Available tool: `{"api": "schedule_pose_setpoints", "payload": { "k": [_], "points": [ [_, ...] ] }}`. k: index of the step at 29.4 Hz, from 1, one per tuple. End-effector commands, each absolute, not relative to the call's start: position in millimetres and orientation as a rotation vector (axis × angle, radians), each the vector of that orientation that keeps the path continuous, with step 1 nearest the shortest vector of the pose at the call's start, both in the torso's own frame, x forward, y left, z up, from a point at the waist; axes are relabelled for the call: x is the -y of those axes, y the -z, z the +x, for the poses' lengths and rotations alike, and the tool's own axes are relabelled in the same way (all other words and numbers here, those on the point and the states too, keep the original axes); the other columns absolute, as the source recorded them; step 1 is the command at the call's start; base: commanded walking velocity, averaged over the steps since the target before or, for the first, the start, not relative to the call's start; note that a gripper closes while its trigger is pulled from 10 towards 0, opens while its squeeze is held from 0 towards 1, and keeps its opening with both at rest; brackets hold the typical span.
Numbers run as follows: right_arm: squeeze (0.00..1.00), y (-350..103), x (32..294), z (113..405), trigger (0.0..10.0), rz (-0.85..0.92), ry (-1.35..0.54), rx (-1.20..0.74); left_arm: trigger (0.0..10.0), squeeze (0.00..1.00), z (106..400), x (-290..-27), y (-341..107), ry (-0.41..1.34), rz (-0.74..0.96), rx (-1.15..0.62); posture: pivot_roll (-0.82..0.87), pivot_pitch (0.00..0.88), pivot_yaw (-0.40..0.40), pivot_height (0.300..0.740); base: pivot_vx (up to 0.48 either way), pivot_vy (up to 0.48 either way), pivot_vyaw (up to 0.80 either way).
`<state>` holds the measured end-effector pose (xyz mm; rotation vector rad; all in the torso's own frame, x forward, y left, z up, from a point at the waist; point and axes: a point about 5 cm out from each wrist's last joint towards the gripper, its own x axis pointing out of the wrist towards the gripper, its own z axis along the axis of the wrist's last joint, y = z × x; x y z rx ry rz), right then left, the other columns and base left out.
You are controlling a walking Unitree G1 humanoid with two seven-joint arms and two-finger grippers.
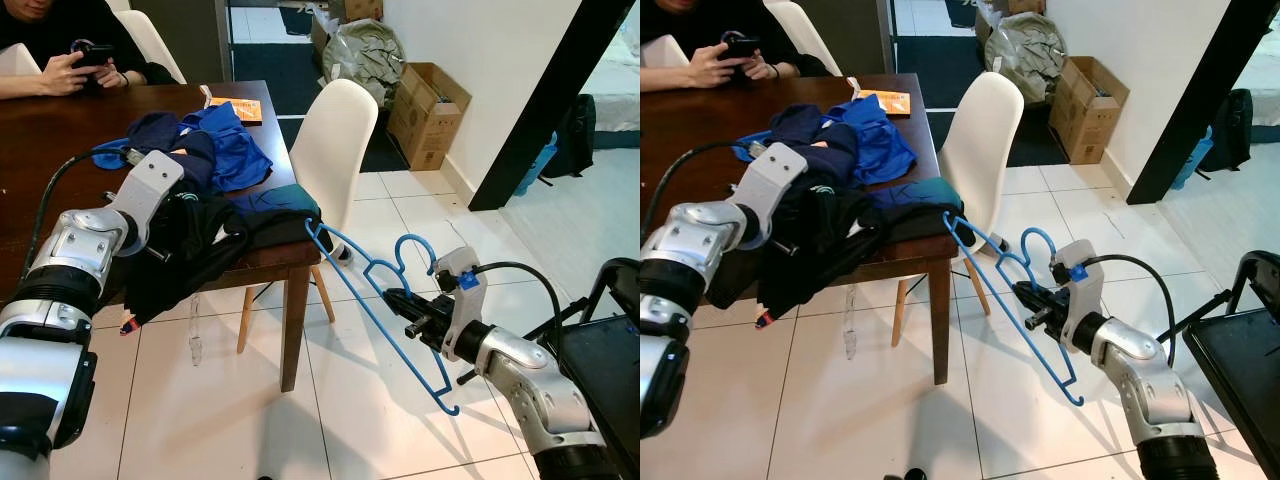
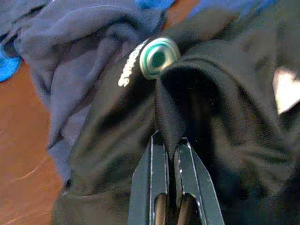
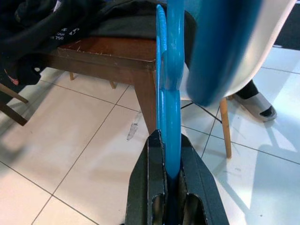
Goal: Hang hanger
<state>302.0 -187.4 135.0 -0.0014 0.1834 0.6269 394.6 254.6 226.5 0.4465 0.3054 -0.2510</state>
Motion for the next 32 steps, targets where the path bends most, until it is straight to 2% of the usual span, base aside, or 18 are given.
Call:
{"api": "schedule_pose_setpoints", "payload": {
  "k": [1,2,4,5,8,9,10,11,12,13,17,19,24,25,26,27,28,32],
  "points": [
    [0.00,-132.5,189.9,302.5,10.0,0.019,-0.610,-0.180,0.0,0.00,395.2,-246.7,-241.8,0.325,0.348,-0.243,-0.04,0.122,-0.030,0.740,0.000,0.000,0.00],
    [0.00,-131.0,189.2,303.6,10.0,0.030,-0.606,-0.179,0.0,0.00,394.5,-232.6,-264.3,0.434,0.233,-0.155,-0.03,0.110,-0.026,0.740,0.000,0.000,0.00],
    [0.00,-131.0,189.2,303.6,10.0,0.030,-0.606,-0.179,0.0,0.00,394.5,-232.6,-264.3,0.434,0.233,-0.155,-0.03,0.110,-0.026,0.740,0.000,0.000,0.00],
    [0.00,-130.0,188.7,304.6,10.0,0.045,-0.603,-0.177,0.0,0.00,390.2,-217.2,-291.7,0.556,0.139,-0.058,-0.02,0.106,-0.024,0.740,0.000,0.000,0.00],
    [0.00,-130.0,188.7,304.6,10.0,0.045,-0.603,-0.177,0.0,0.00,390.2,-217.2,-291.7,0.556,0.139,-0.058,-0.02,0.106,-0.024,0.740,0.000,0.000,0.00],
    [0.00,-128.7,187.9,307.0,10.0,0.077,-0.597,-0.174,0.0,0.00,374.8,-197.0,-330.5,0.758,0.053,0.039,0.00,0.074,-0.009,0.740,0.000,0.000,0.00],
    [0.00,-128.7,187.9,307.0,10.0,0.077,-0.597,-0.174,0.0,0.00,374.8,-197.0,-330.5,0.758,0.053,0.039,0.00,0.074,-0.009,0.740,0.000,0.000,0.00],
    [0.00,-127.6,186.8,309.8,10.0,0.120,-0.588,-0.168,0.0,0.00,352.4,-175.8,-368.2,0.951,0.035,0.131,0.02,0.051,0.001,0.740,0.000,0.000,0.00],
    [0.00,-126.7,185.7,312.0,10.0,0.149,-0.582,-0.162,0.0,0.00,330.5,-159.3,-392.1,1.109,0.062,0.190,0.02,0.044,0.006,0.740,0.000,0.000,0.00],
    [0.00,-126.7,185.7,312.0,10.0,0.149,-0.582,-0.162,0.0,0.00,330.5,-159.3,-392.1,1.109,0.062,0.190,0.02,0.044,0.006,0.740,0.000,0.000,0.00],
    [0.00,-126.2,184.6,314.4,10.0,0.185,-0.568,-0.145,0.0,0.00,304.0,-142.2,-408.0,1.299,0.162,0.273,0.03,0.030,0.013,0.740,0.000,0.000,0.00],
    [0.00,-126.1,184.9,319.2,10.0,0.229,-0.528,-0.129,0.0,0.00,285.3,-135.2,-405.9,1.470,0.266,0.332,0.05,0.009,0.035,0.740,0.000,0.000,0.00],
    [0.00,-125.2,187.5,326.7,10.0,0.272,-0.450,-0.120,0.0,0.00,279.9,-136.7,-398.2,1.523,0.338,0.306,0.05,0.000,0.053,0.740,0.000,0.000,-0.64],
    [0.00,-125.7,190.3,329.0,10.0,0.288,-0.411,-0.110,7.3,0.00,281.4,-136.4,-392.1,1.513,0.351,0.285,0.05,0.000,0.058,0.740,0.000,0.000,-0.80],
    [0.00,-126.1,192.2,330.6,10.0,0.299,-0.386,-0.104,7.3,0.00,282.3,-136.2,-388.0,1.507,0.356,0.272,0.05,0.000,0.060,0.740,0.000,0.000,-0.80],
    [0.00,-125.7,195.2,332.6,10.0,0.311,-0.354,-0.100,9.2,0.00,282.9,-135.0,-380.9,1.500,0.348,0.246,0.04,0.000,0.063,0.740,0.000,0.000,-0.80],
    [0.00,-125.9,197.7,333.8,10.0,0.323,-0.331,-0.094,10.0,0.00,285.0,-133.5,-372.3,1.486,0.347,0.222,0.04,0.000,0.064,0.740,0.000,0.000,-0.80],
    [0.00,-125.8,202.5,336.3,10.0,0.334,-0.282,-0.096,10.0,0.00,301.0,-131.1,-347.2,1.370,0.336,0.153,0.03,0.000,0.064,0.740,0.000,0.000,-0.80]
  ]
}}
